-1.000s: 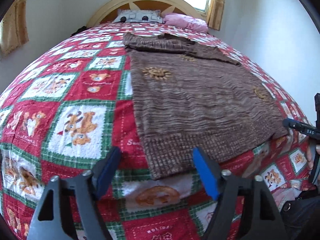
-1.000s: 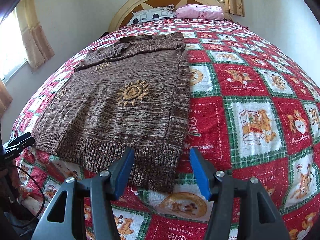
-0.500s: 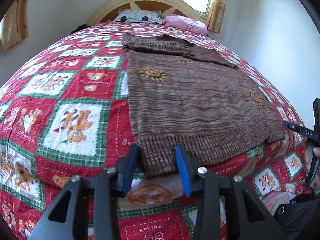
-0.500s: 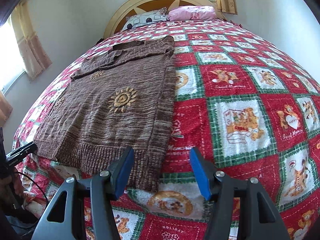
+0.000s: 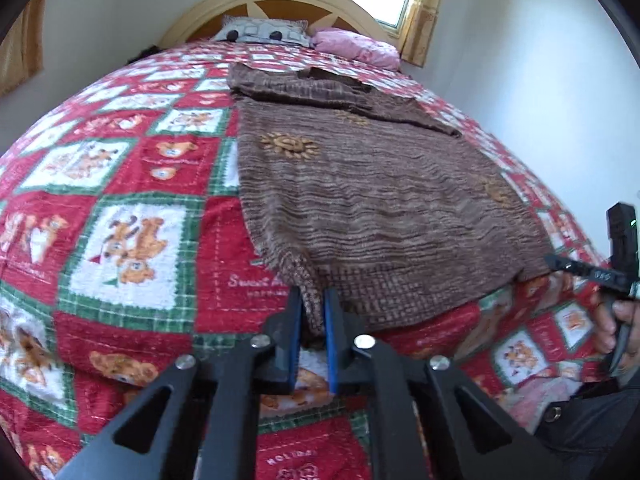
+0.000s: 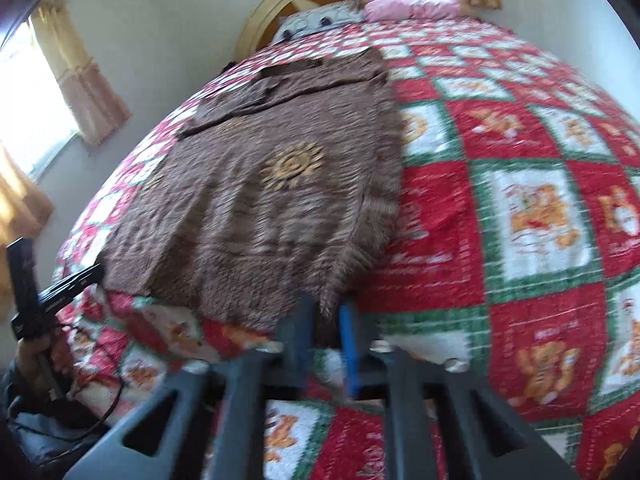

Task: Fold small clothes
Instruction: 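Grasp the ribbed sweater hem with both grippers, then lift the hem with both grippers and fold it over toward the collar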

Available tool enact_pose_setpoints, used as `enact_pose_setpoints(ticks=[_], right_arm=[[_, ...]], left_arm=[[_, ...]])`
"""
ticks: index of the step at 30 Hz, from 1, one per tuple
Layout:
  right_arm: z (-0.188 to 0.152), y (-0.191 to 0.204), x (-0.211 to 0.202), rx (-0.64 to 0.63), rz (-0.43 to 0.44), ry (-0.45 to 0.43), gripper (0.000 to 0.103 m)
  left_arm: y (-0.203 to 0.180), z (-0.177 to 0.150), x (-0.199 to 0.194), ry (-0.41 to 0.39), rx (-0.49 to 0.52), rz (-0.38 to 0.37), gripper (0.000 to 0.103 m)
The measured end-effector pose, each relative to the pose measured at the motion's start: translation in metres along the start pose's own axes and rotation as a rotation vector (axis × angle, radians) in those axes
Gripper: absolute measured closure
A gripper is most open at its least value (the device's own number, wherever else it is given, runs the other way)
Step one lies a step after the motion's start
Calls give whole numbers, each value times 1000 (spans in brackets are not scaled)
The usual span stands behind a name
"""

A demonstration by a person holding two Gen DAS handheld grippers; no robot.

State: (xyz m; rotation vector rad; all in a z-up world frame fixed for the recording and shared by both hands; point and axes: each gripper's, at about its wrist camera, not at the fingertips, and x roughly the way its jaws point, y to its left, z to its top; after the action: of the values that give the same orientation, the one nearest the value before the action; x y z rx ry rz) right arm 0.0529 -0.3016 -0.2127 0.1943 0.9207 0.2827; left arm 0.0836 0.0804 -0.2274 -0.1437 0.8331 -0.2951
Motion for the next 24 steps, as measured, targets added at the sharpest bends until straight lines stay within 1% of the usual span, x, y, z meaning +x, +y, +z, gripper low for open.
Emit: enact_pose_setpoints(ticks=[2,4,5,6,9,13,18,21,24], right_arm=[[-1,0,-2,-7,-2,-11,97],[1,-4,-7,14,20,-39,98],[3,-6,-12,29,39,-58,98],[5,-9,-19,43,72,-87,98],[10,-12,-35,52,121,-151,98],[19,-10,-52,78,195,-220,99],[38,-9,-64,108,231,-280,99],[51,-11,-65,116,238,-304,99],[64,-11,-66,111,232,-321,99]], left_arm=[[2,1,-2,-3,-4,-17,96],[9,3,-6,-14,-46,-55,96],[12,5,-10,-28,-72,-85,96],[13,7,-14,-44,-82,-100,96],[14,15,-29,-92,-100,-140,96],[15,25,-39,-123,-144,-199,96],[15,43,-42,-155,-147,-224,96],[15,54,-42,-181,-152,-230,97],[21,67,-43,-218,-181,-227,97]])
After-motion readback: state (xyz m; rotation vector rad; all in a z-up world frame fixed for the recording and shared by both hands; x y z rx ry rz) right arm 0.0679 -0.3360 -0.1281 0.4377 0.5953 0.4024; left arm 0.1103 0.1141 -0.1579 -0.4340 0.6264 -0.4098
